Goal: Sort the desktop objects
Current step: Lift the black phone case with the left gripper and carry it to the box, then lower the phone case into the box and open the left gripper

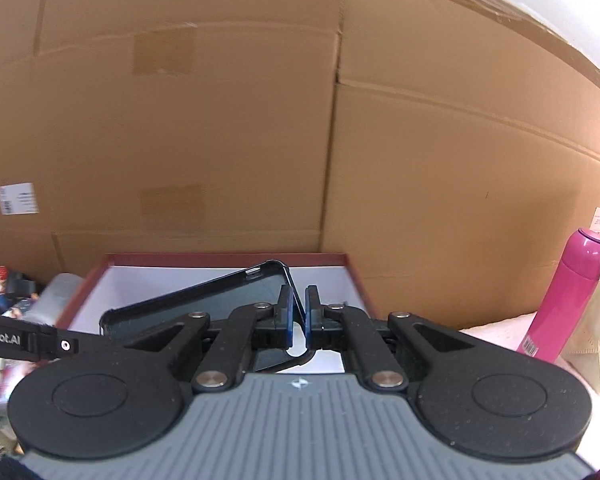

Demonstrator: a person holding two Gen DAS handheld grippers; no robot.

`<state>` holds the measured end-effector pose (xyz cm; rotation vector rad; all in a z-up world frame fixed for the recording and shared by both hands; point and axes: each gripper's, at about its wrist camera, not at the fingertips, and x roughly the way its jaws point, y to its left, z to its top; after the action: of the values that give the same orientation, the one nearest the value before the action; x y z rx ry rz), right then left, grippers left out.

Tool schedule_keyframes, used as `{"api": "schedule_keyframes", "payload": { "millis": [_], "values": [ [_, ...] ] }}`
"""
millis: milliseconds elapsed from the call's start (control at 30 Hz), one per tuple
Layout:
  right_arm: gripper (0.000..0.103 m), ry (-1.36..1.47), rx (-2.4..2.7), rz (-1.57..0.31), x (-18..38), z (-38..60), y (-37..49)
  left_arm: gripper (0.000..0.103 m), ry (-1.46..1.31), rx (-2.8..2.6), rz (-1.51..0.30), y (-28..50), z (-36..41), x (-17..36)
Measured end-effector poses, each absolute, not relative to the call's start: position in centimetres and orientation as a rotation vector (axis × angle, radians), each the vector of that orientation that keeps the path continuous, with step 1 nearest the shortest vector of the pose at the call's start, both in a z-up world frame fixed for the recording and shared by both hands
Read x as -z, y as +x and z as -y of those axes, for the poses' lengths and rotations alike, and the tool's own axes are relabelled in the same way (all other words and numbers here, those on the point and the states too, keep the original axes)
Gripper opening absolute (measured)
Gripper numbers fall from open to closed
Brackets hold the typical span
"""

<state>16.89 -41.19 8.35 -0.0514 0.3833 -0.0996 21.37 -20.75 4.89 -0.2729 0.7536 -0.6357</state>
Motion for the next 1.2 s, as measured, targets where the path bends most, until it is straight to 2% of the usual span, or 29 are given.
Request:
{"api": "schedule_keyframes", "payload": {
  "millis": [333,533,567,600,633,667,700,733,800,867,900,933,1000,1200],
  "values": [
    [0.003,-0.017,0.143,-0.533,-4.5,44.6,21.2,0.003,-0.259,0.605,-0.864,25.1,24.1,-1.8],
    [0.004,-0.112,0.156,-0.592,-2.6,43.9,22.4,0.005,-0.261,0.59,-0.897,25.7,24.6,-0.4],
    [0.004,-0.13,0.155,-0.599,-2.5,43.8,22.5,0.009,-0.269,0.586,-0.892,25.8,24.5,-0.3],
    [0.005,-0.146,0.156,-0.6,-2.5,43.5,22.6,0.025,-0.28,0.589,-0.889,26.0,24.6,-0.1],
    [0.007,-0.162,0.15,-0.603,-2.5,43.4,22.6,0.055,-0.289,0.587,-0.887,26.0,24.5,-0.2],
    [0.008,-0.175,0.141,-0.606,-2.4,43.2,22.7,0.062,-0.302,0.596,-0.875,25.9,24.3,-0.2],
    [0.013,-0.182,0.134,-0.606,-2.4,43.1,22.7,0.078,-0.307,0.607,-0.859,25.8,24.3,-0.5],
    [0.03,-0.184,0.129,-0.606,-2.4,43.1,22.7,0.087,-0.304,0.603,-0.846,25.6,24.2,-0.7],
    [0.052,-0.193,0.101,-0.577,-2.6,42.7,22.5,0.09,-0.293,0.588,-0.818,25.3,24.2,-1.4],
    [0.059,-0.197,0.09,-0.566,-2.8,42.2,22.1,0.092,-0.288,0.598,-0.802,25.0,24.1,-2.0],
    [0.066,-0.197,0.086,-0.561,-2.8,42.0,21.9,0.093,-0.288,0.602,-0.797,24.9,24.1,-2.2],
    [0.078,-0.197,0.082,-0.554,-2.9,41.9,21.9,0.094,-0.287,0.605,-0.791,24.7,24.0,-2.4],
    [0.09,-0.193,0.076,-0.532,-3.1,41.5,21.5,0.094,-0.273,0.611,-0.773,24.3,23.9,-2.9],
    [0.094,-0.202,0.069,-0.516,-3.7,40.3,20.2,0.094,-0.228,0.619,-0.726,22.8,23.4,-3.9]
  ]
}}
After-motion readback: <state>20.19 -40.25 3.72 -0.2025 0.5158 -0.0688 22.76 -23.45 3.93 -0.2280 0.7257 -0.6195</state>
